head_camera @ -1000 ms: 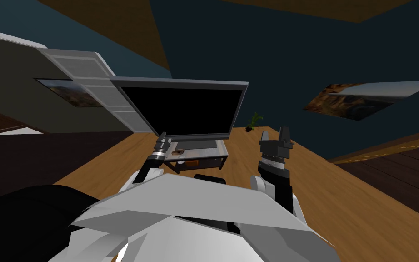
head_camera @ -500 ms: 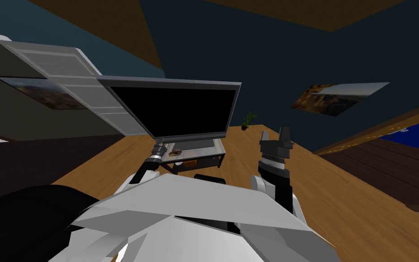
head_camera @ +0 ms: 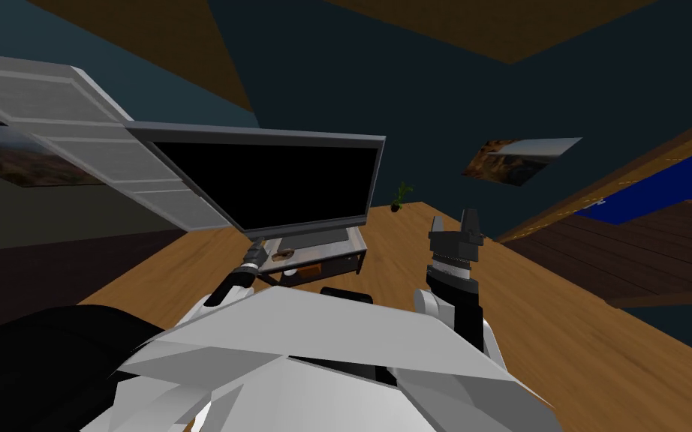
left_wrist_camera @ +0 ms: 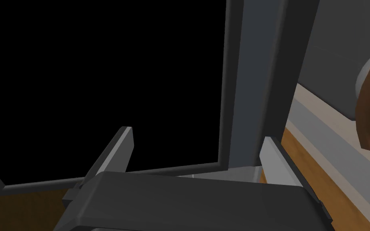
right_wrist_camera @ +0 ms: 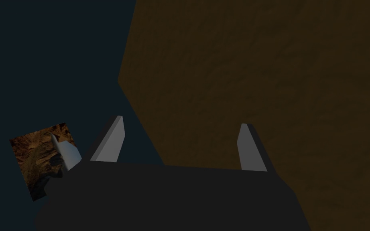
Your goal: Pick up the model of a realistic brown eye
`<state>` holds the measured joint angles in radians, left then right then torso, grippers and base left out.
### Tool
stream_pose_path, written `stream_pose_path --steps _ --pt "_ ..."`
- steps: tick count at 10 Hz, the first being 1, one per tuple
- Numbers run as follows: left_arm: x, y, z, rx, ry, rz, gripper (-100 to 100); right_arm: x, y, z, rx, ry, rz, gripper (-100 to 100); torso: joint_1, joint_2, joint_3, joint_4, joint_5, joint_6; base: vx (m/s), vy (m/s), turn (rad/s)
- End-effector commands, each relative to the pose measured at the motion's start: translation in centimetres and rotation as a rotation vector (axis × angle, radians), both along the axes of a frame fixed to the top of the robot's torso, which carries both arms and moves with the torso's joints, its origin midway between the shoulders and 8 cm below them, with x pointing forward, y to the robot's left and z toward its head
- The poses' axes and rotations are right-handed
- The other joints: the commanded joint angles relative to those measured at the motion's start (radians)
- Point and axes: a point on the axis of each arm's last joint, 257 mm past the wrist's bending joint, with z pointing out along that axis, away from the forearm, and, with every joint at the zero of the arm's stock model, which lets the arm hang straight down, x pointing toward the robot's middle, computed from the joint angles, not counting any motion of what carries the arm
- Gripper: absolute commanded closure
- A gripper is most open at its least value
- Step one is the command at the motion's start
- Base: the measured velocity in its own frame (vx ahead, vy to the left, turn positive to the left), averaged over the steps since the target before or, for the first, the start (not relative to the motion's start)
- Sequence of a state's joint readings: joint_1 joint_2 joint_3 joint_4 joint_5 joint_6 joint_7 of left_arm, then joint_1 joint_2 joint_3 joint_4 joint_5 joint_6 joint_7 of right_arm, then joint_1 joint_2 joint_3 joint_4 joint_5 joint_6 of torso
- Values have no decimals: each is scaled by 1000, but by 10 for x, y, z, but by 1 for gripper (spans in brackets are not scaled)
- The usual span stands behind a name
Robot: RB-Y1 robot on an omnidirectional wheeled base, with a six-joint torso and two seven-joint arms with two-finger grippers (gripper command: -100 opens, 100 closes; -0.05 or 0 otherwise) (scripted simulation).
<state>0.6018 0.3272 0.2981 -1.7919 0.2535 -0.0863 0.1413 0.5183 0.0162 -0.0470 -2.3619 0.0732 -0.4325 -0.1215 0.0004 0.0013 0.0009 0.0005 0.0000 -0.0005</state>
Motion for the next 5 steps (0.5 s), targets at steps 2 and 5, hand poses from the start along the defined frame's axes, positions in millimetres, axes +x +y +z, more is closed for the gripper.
stream_pose_path --steps 2,5 --pt "-24 31 -42 -54 111 64 -100 0 0 0 0 0 0 0 0 0 0 0 0 0 -14 -21 -172" --pt "-47 55 -77 -107 211 119 -100 0 0 0 0 0 0 0 0 -1 -1 0 0 0 -5 -20 -132"
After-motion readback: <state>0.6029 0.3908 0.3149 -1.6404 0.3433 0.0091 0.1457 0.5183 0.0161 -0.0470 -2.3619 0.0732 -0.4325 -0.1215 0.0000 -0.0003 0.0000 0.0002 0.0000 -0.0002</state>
